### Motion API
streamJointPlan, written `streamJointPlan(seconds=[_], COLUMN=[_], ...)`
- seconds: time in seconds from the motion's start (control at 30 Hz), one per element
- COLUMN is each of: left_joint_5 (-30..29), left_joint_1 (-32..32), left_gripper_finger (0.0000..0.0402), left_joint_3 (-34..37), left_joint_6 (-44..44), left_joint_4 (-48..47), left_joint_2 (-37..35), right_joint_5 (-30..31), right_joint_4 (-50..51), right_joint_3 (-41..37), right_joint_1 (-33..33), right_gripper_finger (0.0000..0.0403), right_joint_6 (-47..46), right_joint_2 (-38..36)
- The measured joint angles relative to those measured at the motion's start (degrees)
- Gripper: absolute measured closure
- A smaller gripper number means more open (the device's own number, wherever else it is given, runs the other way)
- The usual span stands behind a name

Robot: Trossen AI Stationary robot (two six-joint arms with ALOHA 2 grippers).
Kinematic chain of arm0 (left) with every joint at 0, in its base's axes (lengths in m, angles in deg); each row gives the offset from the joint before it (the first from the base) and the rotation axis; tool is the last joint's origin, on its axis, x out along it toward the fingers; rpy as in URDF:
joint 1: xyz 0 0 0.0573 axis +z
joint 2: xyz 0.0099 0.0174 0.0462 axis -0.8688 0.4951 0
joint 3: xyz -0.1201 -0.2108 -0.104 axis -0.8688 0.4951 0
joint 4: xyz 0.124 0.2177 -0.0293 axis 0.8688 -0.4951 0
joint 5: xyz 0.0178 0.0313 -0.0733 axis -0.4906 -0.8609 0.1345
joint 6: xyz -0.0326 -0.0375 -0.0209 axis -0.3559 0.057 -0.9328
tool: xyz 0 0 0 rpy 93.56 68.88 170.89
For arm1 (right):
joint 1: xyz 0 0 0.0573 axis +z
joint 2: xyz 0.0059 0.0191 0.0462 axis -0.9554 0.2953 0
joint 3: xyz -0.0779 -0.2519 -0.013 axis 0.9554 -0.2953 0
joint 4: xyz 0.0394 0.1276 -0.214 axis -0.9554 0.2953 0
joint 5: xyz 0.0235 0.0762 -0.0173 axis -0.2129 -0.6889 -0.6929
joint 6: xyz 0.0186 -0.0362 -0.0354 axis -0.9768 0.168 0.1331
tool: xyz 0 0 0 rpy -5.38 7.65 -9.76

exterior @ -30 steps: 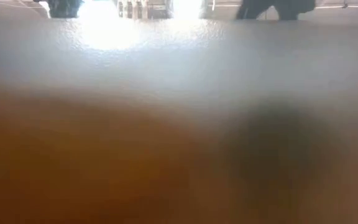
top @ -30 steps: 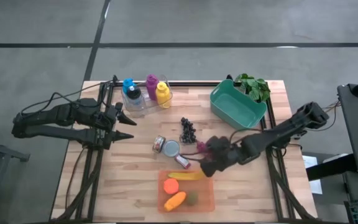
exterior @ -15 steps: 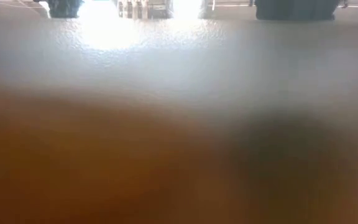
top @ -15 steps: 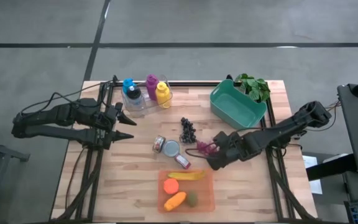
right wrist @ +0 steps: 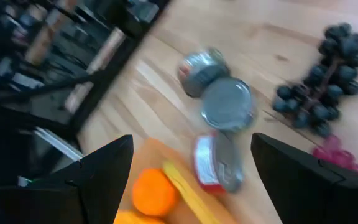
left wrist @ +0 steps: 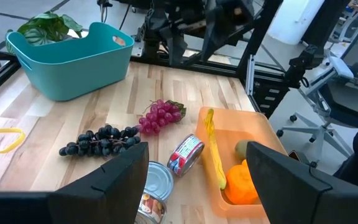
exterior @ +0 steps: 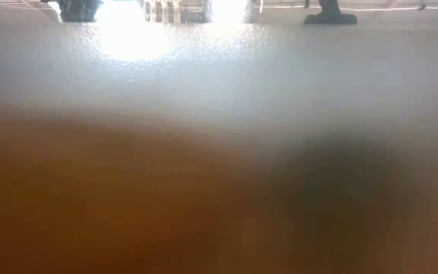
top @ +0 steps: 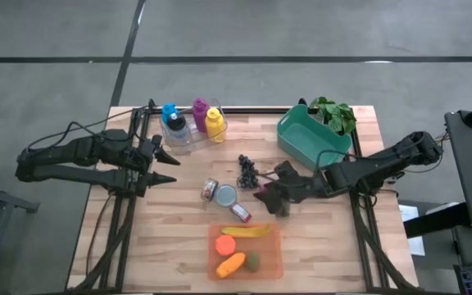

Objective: Pick & Place Food Item
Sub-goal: Put the pink grapes into the orange bin

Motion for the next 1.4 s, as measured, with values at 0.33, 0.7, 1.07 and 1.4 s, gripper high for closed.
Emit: streamJointPlan(seconds=[0.33,0.7,1.07,1.4], left_joint_5=[0.0,0.0,0.0,0.0], left_joint_1=[0.0,0.0,0.0,0.0], left_gripper_finger=[0.0126,0.0126,0.0126,0.0126], left_joint_3=[0.0,0.0,0.0,0.0], left_joint_6=[0.0,0.0,0.0,0.0], left_joint_4=[-0.2,-0.4,-0.4,-0.4], left_joint_2=[0.0,0.0,0.0,0.0], right_joint_5=[-0.2,-0.2,-2.4,-7.8], right_joint_4=[-1.3,9.7,17.9,17.7], right_joint_3=[0.0,0.0,-1.9,-2.8], right_joint_1=[-0.4,-0.6,-1.4,-1.3], right_gripper_finger=[0.0078,0.0078,0.0078,0.0078], right_joint_6=[0.0,7.1,4.8,7.6], right_joint_2=[-1.5,-0.7,8.8,16.2])
